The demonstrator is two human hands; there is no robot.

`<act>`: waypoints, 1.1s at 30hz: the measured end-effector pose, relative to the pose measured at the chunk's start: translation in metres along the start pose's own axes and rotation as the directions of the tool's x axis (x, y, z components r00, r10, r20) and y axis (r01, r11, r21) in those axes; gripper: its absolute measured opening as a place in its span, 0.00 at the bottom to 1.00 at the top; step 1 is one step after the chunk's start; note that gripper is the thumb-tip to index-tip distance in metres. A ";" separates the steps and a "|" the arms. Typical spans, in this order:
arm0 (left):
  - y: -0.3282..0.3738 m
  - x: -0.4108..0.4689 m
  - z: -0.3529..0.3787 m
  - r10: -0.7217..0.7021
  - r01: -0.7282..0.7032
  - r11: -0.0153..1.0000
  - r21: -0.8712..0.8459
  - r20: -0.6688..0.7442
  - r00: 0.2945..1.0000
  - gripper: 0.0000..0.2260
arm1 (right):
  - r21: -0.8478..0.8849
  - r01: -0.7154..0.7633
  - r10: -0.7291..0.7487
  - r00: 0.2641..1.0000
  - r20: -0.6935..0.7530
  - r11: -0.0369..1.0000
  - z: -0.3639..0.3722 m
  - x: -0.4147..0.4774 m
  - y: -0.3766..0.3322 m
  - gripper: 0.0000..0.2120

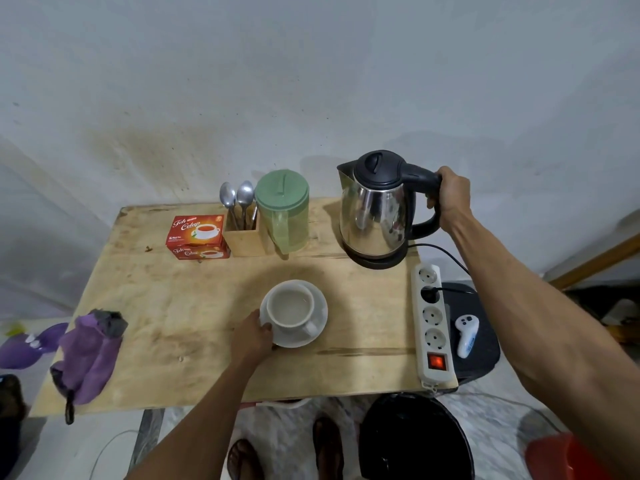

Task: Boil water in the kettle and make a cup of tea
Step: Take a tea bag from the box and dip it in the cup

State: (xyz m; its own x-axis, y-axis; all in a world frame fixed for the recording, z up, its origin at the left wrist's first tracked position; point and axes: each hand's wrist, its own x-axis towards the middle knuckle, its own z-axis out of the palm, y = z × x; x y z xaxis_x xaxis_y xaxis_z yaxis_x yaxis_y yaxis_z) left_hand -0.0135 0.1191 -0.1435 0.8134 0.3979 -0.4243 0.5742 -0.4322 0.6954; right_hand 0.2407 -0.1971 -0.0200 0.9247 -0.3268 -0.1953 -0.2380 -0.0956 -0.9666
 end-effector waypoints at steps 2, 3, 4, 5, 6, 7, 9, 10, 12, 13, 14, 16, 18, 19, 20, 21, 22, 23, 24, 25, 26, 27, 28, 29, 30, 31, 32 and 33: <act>-0.001 0.001 0.001 0.002 -0.003 1.000 -0.016 -0.003 1.000 0.16 | 0.011 -0.011 0.012 1.000 -0.008 1.000 -0.002 0.003 0.003 0.11; -0.002 0.002 0.001 0.005 -0.005 1.000 -0.021 -0.002 1.000 0.16 | 0.018 -0.015 0.016 1.000 -0.011 1.000 -0.002 0.005 0.004 0.11; -0.001 0.002 0.001 0.006 -0.006 1.000 -0.024 -0.002 1.000 0.16 | 0.024 -0.017 0.017 1.000 -0.011 1.000 -0.003 0.007 0.005 0.11; -0.001 0.001 0.001 0.006 -0.006 1.000 -0.025 -0.005 1.000 0.16 | 0.027 -0.017 0.017 1.000 -0.011 0.999 -0.004 0.008 0.006 0.11; -0.001 0.001 0.001 0.007 -0.007 1.000 -0.027 -0.008 1.000 0.16 | 0.031 -0.018 0.019 1.000 -0.010 0.999 -0.005 0.009 0.007 0.11; 0.000 0.000 0.001 0.008 -0.008 1.000 -0.024 -0.010 1.000 0.16 | 0.033 -0.022 0.022 1.000 -0.009 0.999 -0.005 0.010 0.007 0.10; 0.002 -0.001 0.000 0.013 -0.013 1.000 -0.012 -0.009 1.000 0.16 | 0.038 -0.027 0.027 1.000 -0.004 0.999 -0.006 0.012 0.008 0.10; 0.002 -0.002 -0.001 0.012 -0.012 1.000 -0.008 -0.004 1.000 0.16 | 0.039 -0.029 0.029 1.000 0.000 0.999 -0.007 0.012 0.010 0.10; 0.003 -0.003 -0.002 0.008 -0.008 1.000 -0.002 -0.004 1.000 0.17 | 0.032 -0.029 0.029 1.000 0.008 0.999 -0.010 0.014 0.011 0.10; 0.004 -0.003 -0.002 0.006 -0.006 1.000 0.003 -0.002 1.000 0.17 | 0.034 -0.029 0.029 1.000 0.011 0.999 -0.012 0.015 0.011 0.10; 0.004 -0.004 -0.002 0.003 -0.003 1.000 0.004 -0.001 1.000 0.17 | 0.040 -0.028 0.028 1.000 0.014 0.999 -0.014 0.016 0.012 0.09; 0.005 -0.005 -0.002 -0.002 0.002 1.000 -0.001 0.002 1.000 0.17 | 0.046 -0.023 0.022 1.000 0.016 0.999 -0.016 0.017 0.014 0.09; 0.006 -0.005 -0.002 -0.004 0.004 1.000 0.002 0.005 1.000 0.17 | 0.051 -0.018 0.017 1.000 0.016 0.999 -0.017 0.017 0.016 0.09; 0.006 -0.005 -0.002 -0.004 0.004 1.000 0.004 0.005 1.000 0.17 | 0.051 -0.016 0.015 1.000 0.019 0.999 -0.016 0.017 0.016 0.09; 0.006 -0.005 -0.002 -0.005 0.005 1.000 0.005 0.003 1.000 0.18 | 0.050 -0.015 0.014 1.000 0.023 0.999 -0.015 0.016 0.016 0.09; 0.006 -0.005 -0.002 -0.006 0.006 1.000 0.006 0.002 1.000 0.18 | 0.047 -0.012 0.011 1.000 0.027 0.999 -0.015 0.016 0.015 0.10; 0.007 -0.005 -0.001 -0.009 0.009 1.000 0.007 0.002 1.000 0.18 | 0.042 -0.007 0.005 0.999 0.032 0.999 -0.015 0.016 0.013 0.10; 0.007 -0.006 -0.001 -0.015 0.015 1.000 0.008 0.002 1.000 0.17 | 0.034 0.000 -0.001 0.999 0.037 0.999 -0.014 0.016 0.012 0.10; 0.008 -0.006 -0.001 -0.023 0.023 1.000 0.008 0.002 1.000 0.17 | 0.022 0.008 -0.009 0.999 0.044 1.000 -0.013 0.016 0.011 0.10; 0.008 -0.005 -0.001 -0.030 0.030 1.000 0.006 0.002 1.000 0.17 | 0.011 0.016 -0.016 0.999 0.050 1.000 -0.013 0.015 0.010 0.11; 0.008 -0.005 -0.001 -0.036 0.035 0.999 0.005 0.004 0.999 0.17 | 0.002 0.021 -0.021 0.998 0.057 1.000 -0.013 0.015 0.009 0.11; 0.007 -0.005 -0.001 -0.038 0.038 0.999 0.005 0.008 0.999 0.17 | -0.003 0.023 -0.023 0.998 0.062 1.000 -0.014 0.015 0.010 0.11; 0.007 -0.004 -0.001 -0.038 0.038 0.999 0.007 0.014 0.999 0.17 | -0.007 0.024 -0.024 0.998 0.066 1.000 -0.015 0.016 0.010 0.12; 0.006 -0.004 -0.001 -0.039 0.039 0.999 0.009 0.017 0.999 0.17 | -0.011 0.024 -0.023 0.997 0.068 1.000 -0.017 0.017 0.011 0.12; 0.005 -0.003 -0.001 -0.038 0.038 0.999 0.008 0.019 0.999 0.17 | -0.014 0.022 -0.021 0.997 0.068 1.000 -0.019 0.017 0.012 0.12; 0.005 -0.002 -0.001 -0.038 0.038 0.999 0.009 0.019 0.999 0.17 | -0.015 0.018 -0.017 0.998 0.066 1.000 -0.020 0.018 0.013 0.12; 0.004 -0.002 -0.001 -0.038 0.038 0.999 0.009 0.018 0.999 0.17 | -0.015 0.012 -0.011 0.998 0.064 1.000 -0.021 0.019 0.015 0.12; 0.004 -0.002 -0.001 -0.038 0.038 0.999 0.010 0.017 0.999 0.17 | -0.013 0.004 -0.004 0.998 0.064 1.000 -0.022 0.020 0.016 0.11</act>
State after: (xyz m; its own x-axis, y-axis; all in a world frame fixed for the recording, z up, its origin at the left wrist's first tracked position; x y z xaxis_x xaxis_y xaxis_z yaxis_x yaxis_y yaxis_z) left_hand -0.0127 0.1179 -0.1393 0.7925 0.4003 -0.4602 0.6055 -0.4251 0.6729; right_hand 0.2486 -0.2255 -0.0357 0.9425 -0.2660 -0.2021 -0.2378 -0.1097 -0.9651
